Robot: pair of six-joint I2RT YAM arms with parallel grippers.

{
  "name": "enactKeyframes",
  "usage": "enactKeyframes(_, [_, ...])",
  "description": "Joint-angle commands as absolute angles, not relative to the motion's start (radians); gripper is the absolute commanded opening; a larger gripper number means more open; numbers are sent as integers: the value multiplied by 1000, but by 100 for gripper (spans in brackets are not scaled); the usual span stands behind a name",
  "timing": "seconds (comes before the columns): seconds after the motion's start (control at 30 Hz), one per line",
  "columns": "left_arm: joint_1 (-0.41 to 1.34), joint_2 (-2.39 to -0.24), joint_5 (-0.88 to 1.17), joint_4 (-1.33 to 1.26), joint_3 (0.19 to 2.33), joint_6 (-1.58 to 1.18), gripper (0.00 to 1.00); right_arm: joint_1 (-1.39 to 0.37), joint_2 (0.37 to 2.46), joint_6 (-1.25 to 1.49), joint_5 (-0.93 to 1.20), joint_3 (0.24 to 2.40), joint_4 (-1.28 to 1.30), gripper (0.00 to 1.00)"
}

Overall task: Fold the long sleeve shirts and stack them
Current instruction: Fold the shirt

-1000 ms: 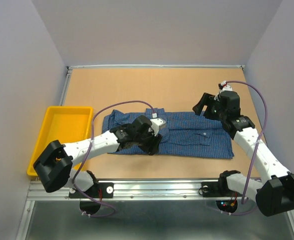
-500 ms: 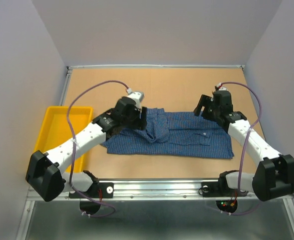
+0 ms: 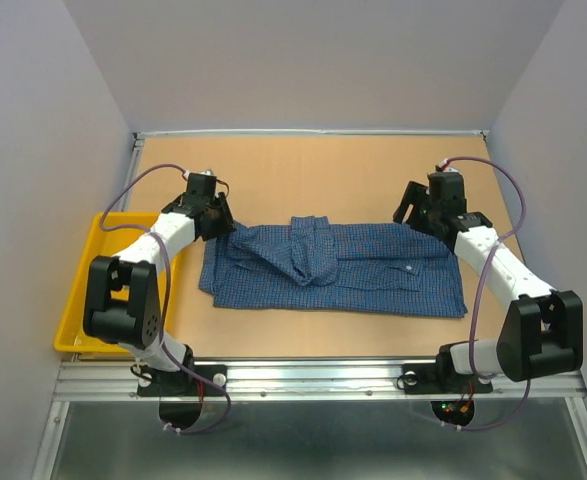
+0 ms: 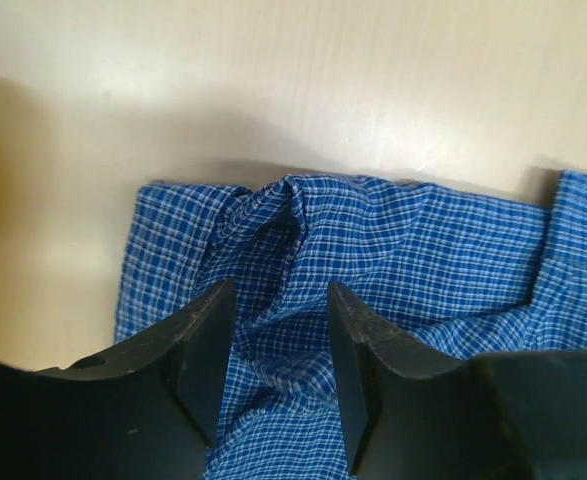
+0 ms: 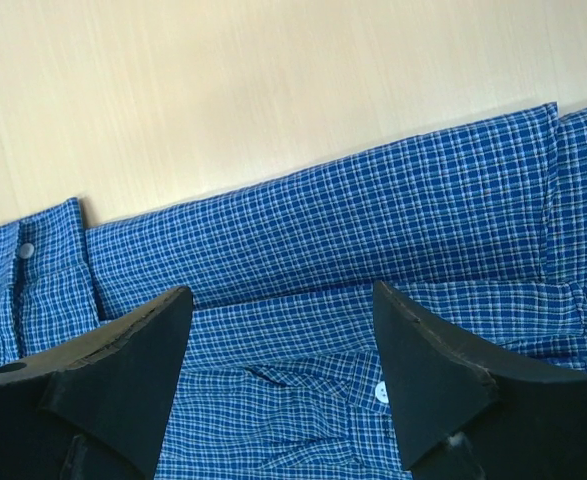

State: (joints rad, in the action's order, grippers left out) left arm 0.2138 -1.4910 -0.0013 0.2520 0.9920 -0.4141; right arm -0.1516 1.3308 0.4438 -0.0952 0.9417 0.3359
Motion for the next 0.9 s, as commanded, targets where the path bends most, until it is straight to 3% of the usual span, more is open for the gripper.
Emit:
enactKeyframes(0.0, [207, -1546, 113, 201, 1052, -428, 51, -149, 1338, 437, -98, 996, 327, 78])
enactKeyframes(0.2, [201, -1652, 94, 204, 1121, -422, 44, -133, 1359, 434, -106, 992, 325, 77])
enactKeyframes(0.37, [195, -1709, 91, 199, 1157, -416, 31, -124, 1385, 430, -113, 1005, 325, 77])
enactKeyframes(0.43, [192, -1730, 89, 201, 1175, -416, 31, -118, 1411, 434, -120, 1009, 322, 77])
enactKeyframes(0.47, [186, -1738, 83, 199, 1181, -414, 25, -117, 1419, 439, -124, 1009, 318, 77])
enactKeyframes(0.87, [101, -1825, 149, 137, 1189, -420, 22, -25, 1508, 531, -97, 916, 189, 70])
